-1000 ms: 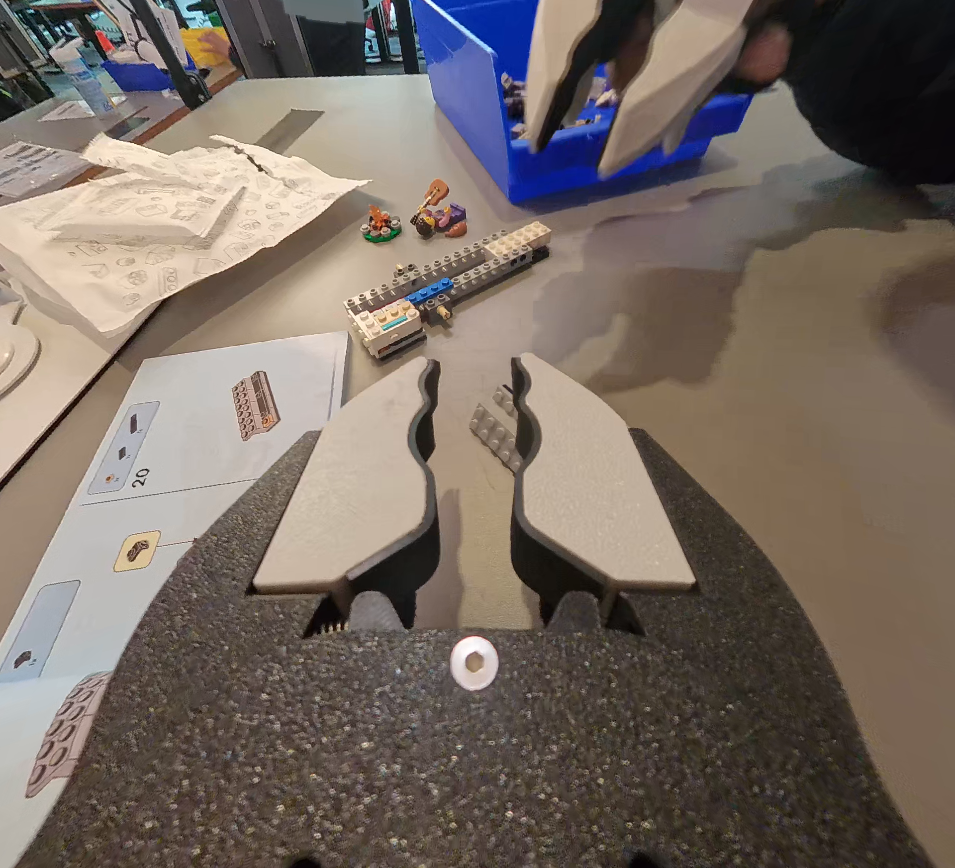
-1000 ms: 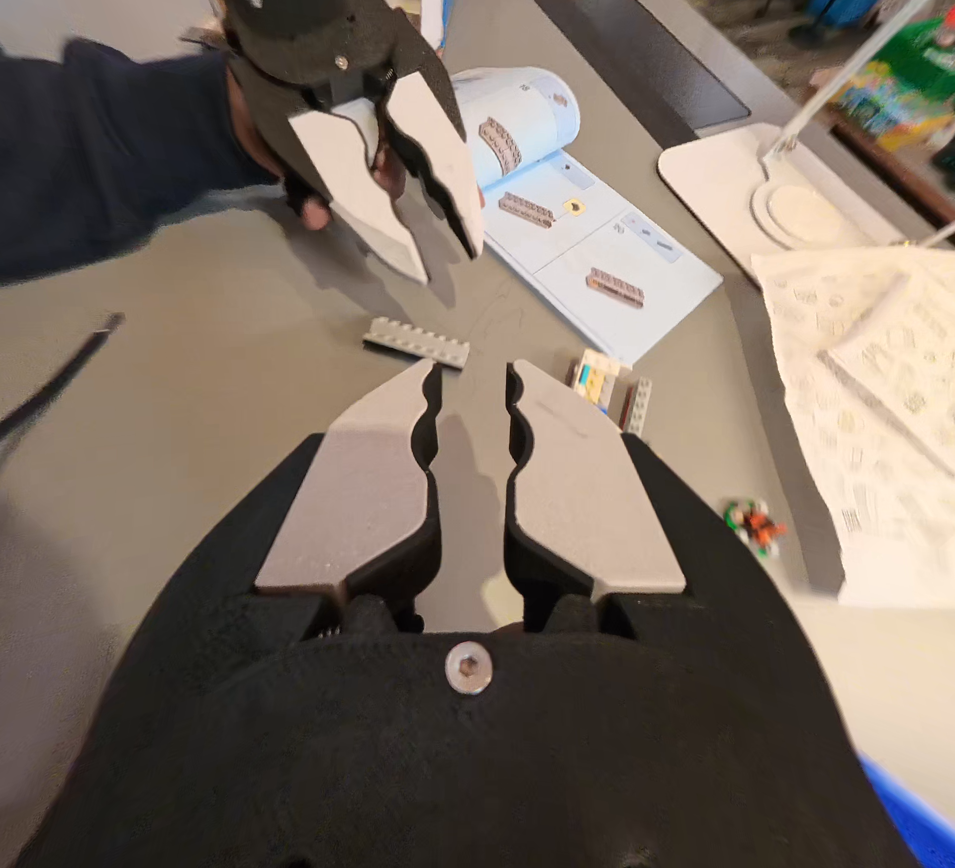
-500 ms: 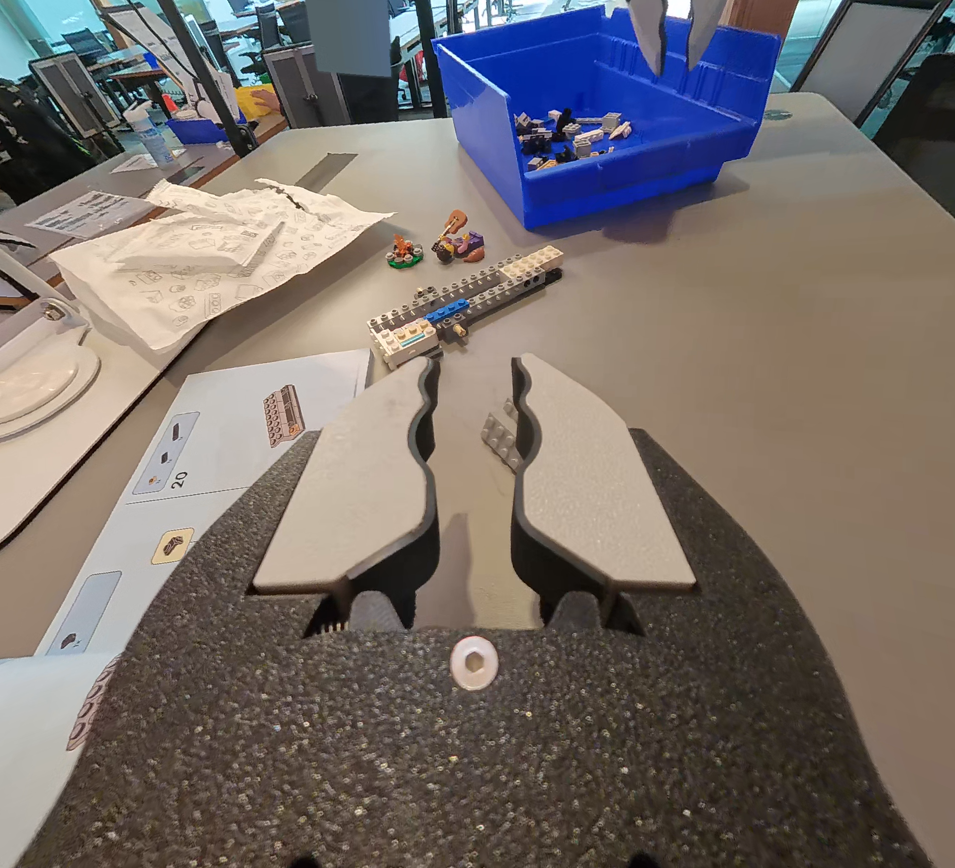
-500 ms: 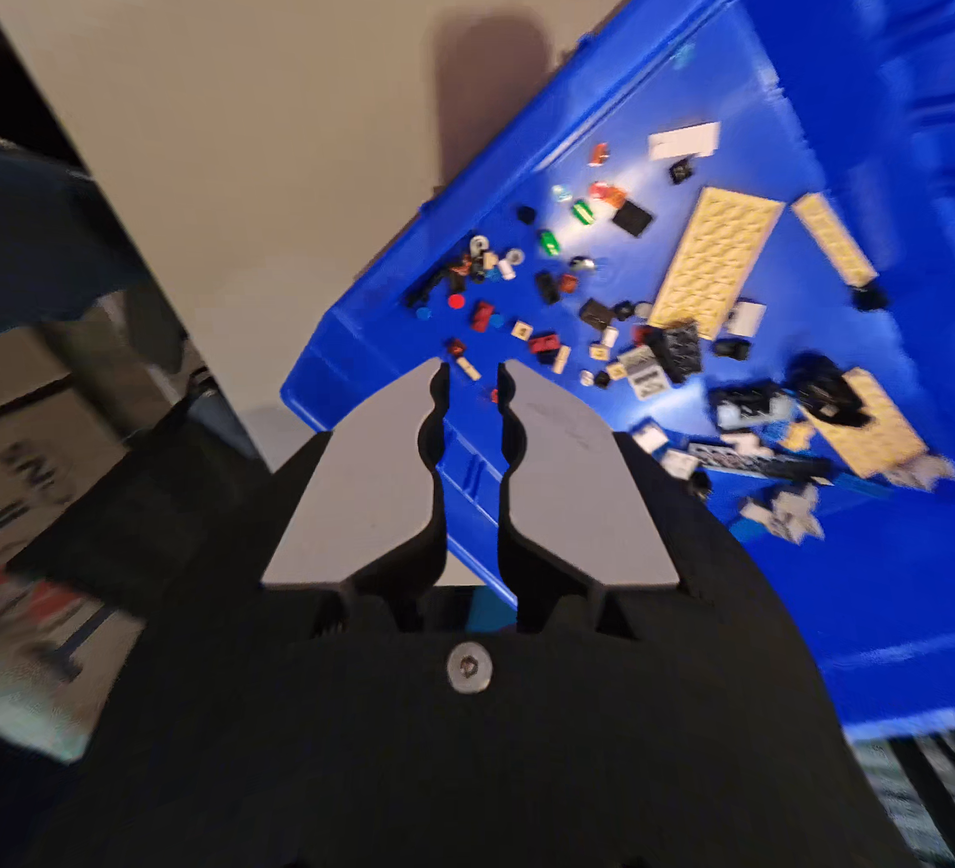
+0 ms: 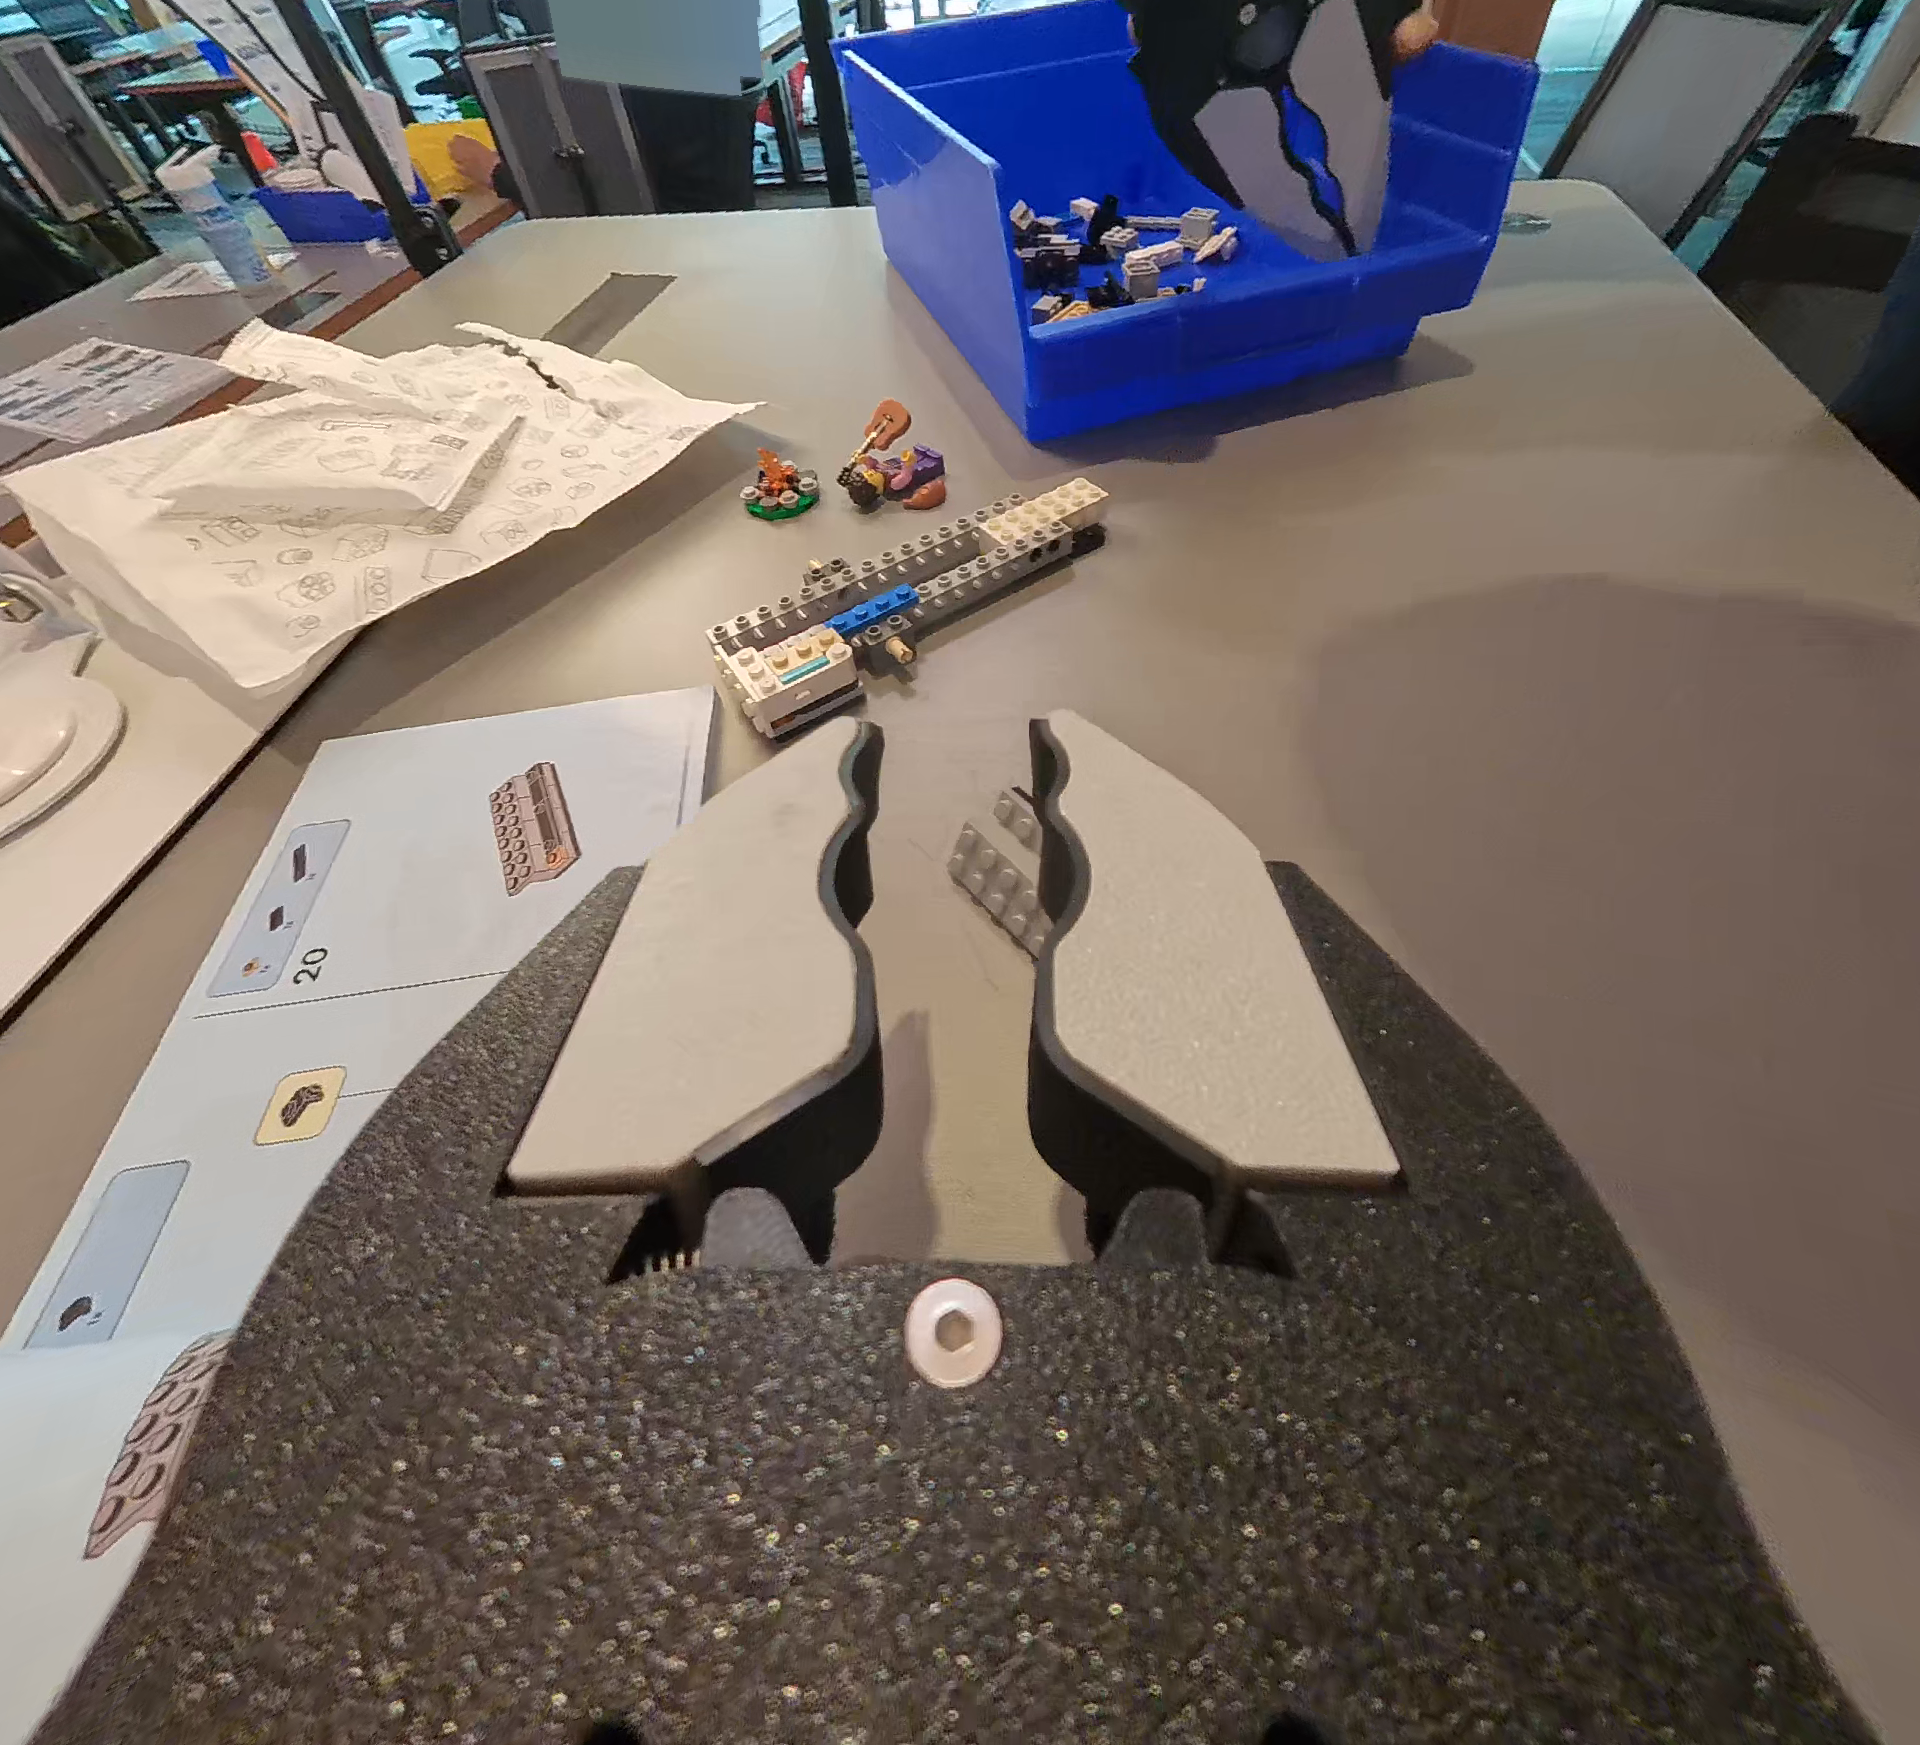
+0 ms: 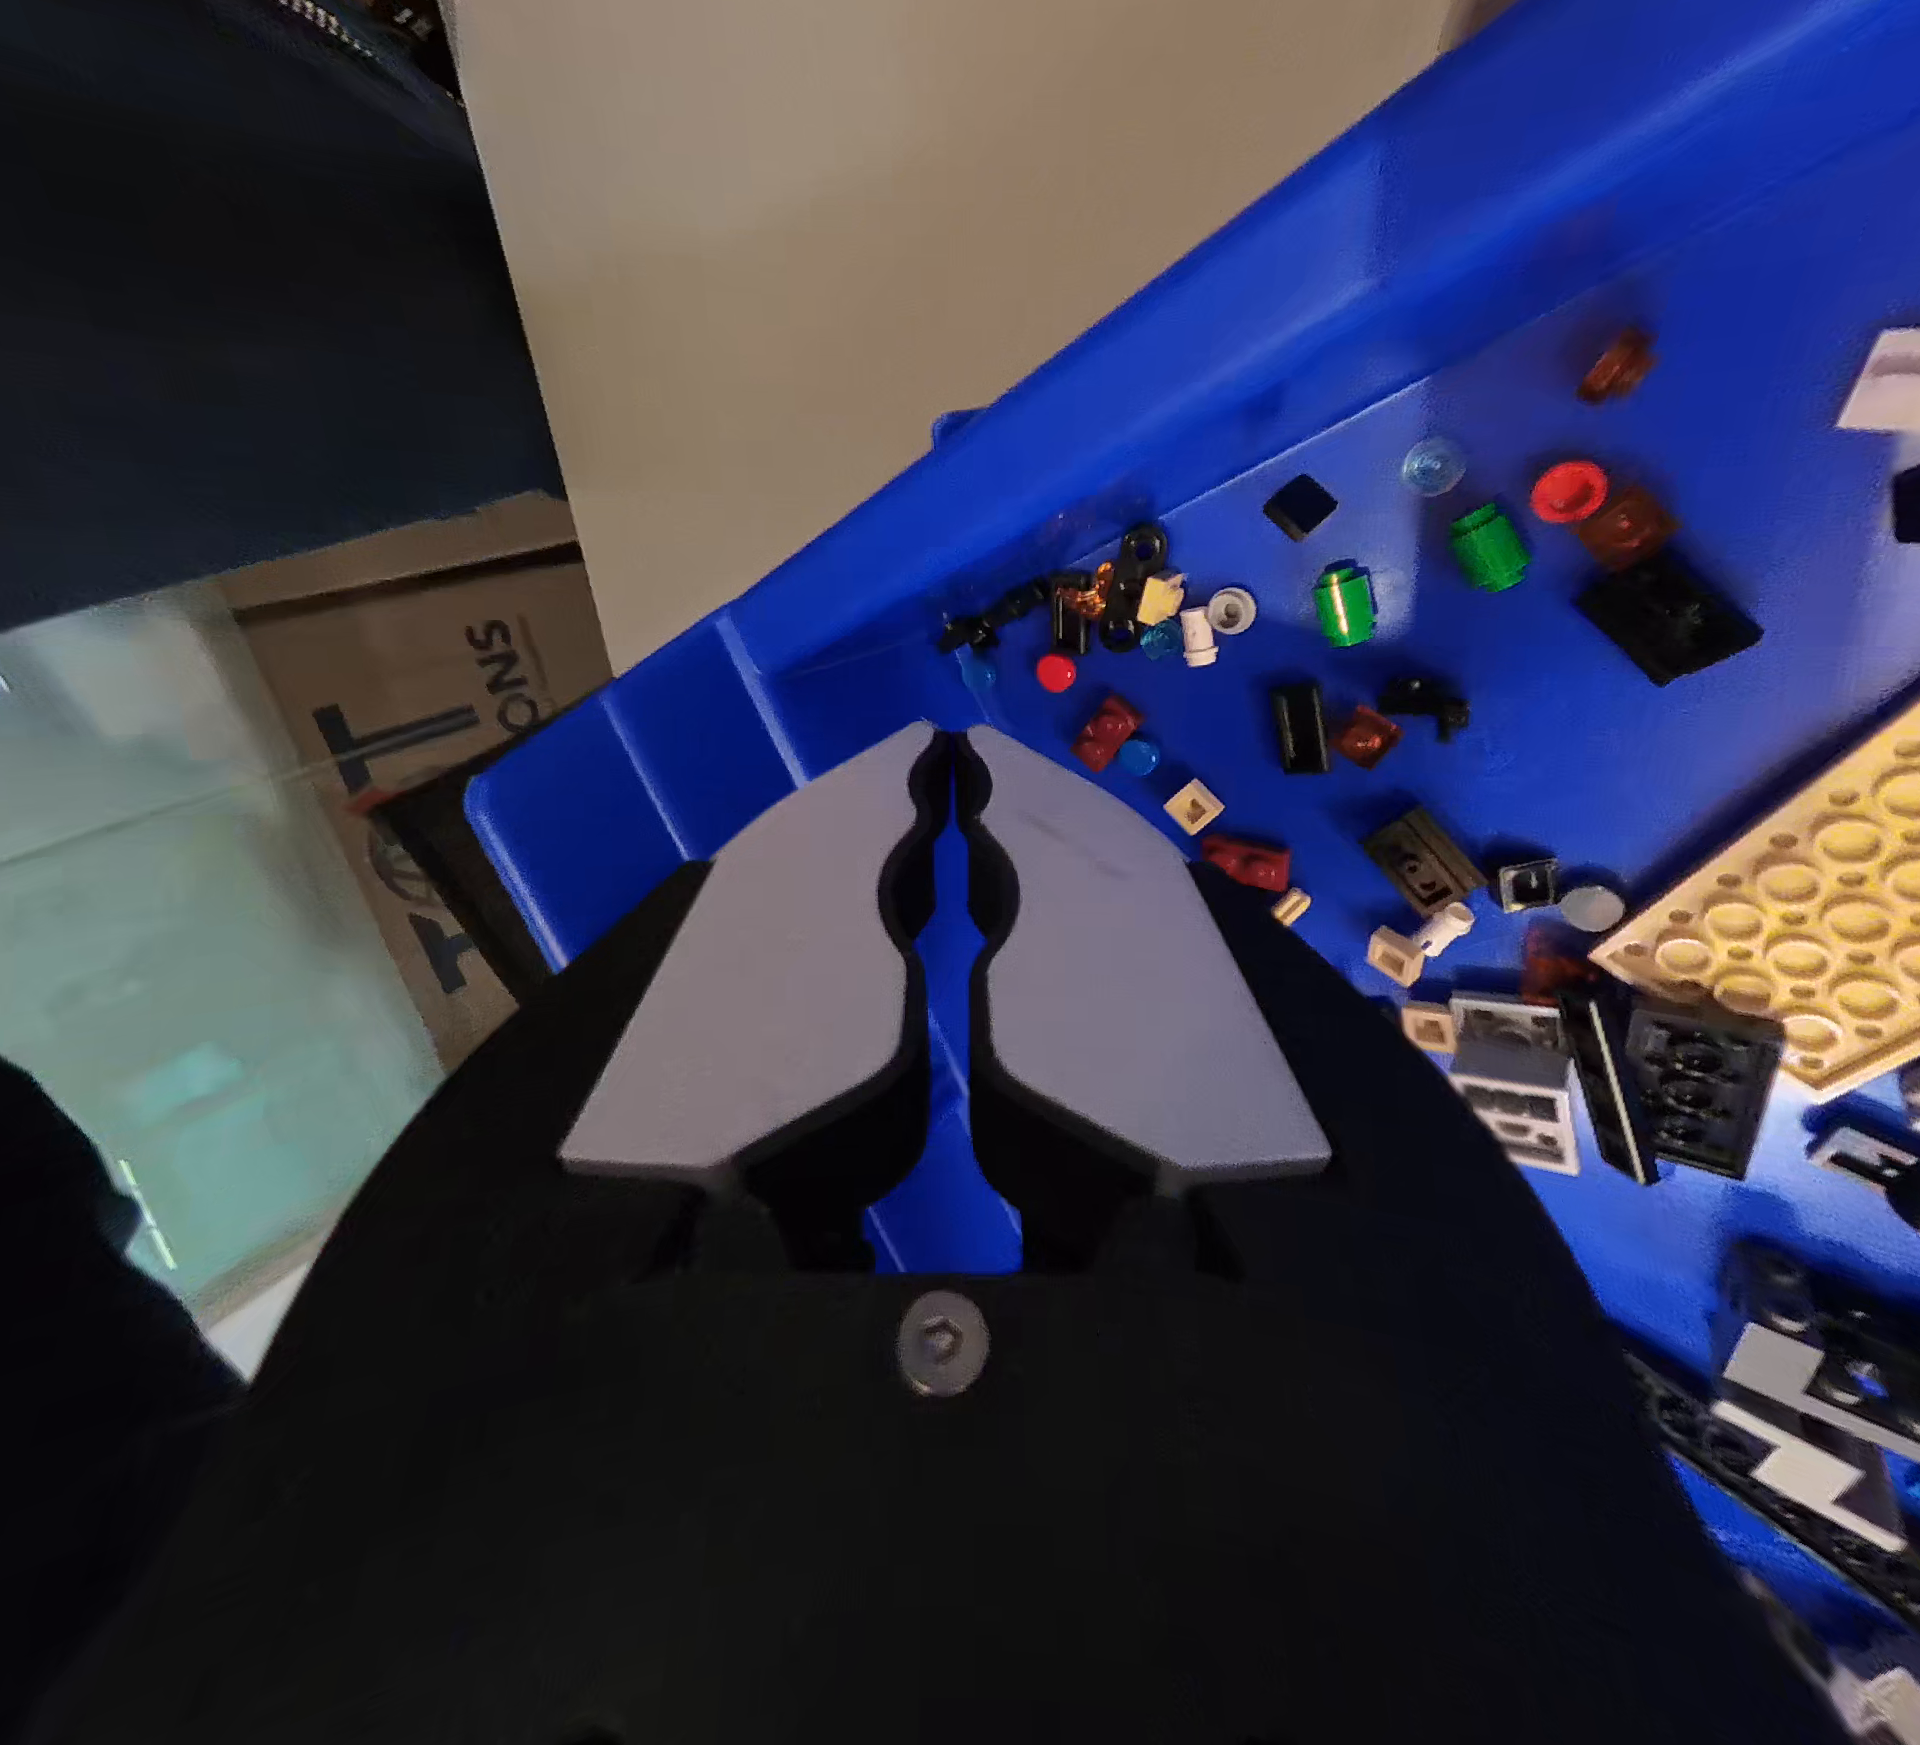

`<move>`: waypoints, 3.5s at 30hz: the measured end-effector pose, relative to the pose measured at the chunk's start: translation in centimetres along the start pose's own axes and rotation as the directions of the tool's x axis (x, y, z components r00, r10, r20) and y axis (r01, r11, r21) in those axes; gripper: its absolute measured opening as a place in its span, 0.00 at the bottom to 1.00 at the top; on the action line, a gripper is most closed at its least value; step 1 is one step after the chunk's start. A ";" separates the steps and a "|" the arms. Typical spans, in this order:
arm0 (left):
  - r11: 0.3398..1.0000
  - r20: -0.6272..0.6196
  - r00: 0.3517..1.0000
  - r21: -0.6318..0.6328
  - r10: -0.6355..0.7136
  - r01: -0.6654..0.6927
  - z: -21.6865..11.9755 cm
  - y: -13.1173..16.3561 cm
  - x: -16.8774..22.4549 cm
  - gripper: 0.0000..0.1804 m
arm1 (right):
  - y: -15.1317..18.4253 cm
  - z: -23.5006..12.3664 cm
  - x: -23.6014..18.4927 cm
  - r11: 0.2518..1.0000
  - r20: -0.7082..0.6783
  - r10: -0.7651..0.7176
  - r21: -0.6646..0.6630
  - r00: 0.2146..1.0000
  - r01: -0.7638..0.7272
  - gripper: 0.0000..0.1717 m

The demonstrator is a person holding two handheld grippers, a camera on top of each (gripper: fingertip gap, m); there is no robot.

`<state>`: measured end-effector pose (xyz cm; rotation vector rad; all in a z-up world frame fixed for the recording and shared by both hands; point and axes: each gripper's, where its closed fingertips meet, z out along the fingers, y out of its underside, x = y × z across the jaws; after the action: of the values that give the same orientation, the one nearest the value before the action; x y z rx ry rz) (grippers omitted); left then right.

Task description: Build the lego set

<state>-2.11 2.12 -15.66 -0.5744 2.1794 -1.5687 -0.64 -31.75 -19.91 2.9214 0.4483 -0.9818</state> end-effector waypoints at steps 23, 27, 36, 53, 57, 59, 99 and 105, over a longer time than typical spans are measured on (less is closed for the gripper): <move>0.993 0.171 0.985 -0.100 -0.039 0.057 0.5 1.6 -4.5 0.15 | -0.9 1.6 1.3 0.974 -0.056 -0.197 0.105 0.979 0.202 0.00; 0.992 0.166 0.986 -0.113 -0.033 0.052 0.6 1.7 -4.4 0.15 | -0.7 1.3 -0.2 0.972 0.034 -0.192 0.145 0.981 0.186 0.00; 0.994 0.174 0.985 -0.101 -0.016 0.034 0.5 1.6 -4.4 0.15 | -0.4 3.7 -0.2 0.979 0.066 -0.204 0.028 0.977 0.202 0.00; 0.993 0.190 0.982 -0.117 0.009 0.014 0.1 1.9 -5.0 0.15 | 0.2 4.2 -1.2 0.984 0.142 -0.155 -0.067 0.978 0.166 0.01; 0.994 0.197 0.980 -0.107 0.010 0.011 0.0 1.7 -5.1 0.15 | 1.9 3.3 -0.2 0.975 0.068 -0.133 -0.172 0.989 0.143 0.01; 0.994 0.195 0.981 -0.110 0.015 0.007 0.0 1.8 -5.0 0.15 | 2.5 2.5 0.4 0.973 0.030 -0.117 -0.199 0.993 0.120 0.01; 0.996 0.266 0.962 0.048 0.059 -0.074 -1.9 -0.3 -4.9 0.14 | 4.0 2.8 -0.5 0.686 -0.309 0.575 -0.322 0.757 -0.652 0.13; 0.992 0.275 0.961 0.119 0.016 -0.050 -3.0 -0.9 -5.1 0.13 | 4.2 3.1 -1.0 0.644 -0.323 0.610 -0.331 0.724 -0.690 0.11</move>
<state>0.66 6.97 -13.55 -0.6687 1.8629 -1.4971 -2.02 -36.39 -22.07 2.4291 -0.3616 -0.4271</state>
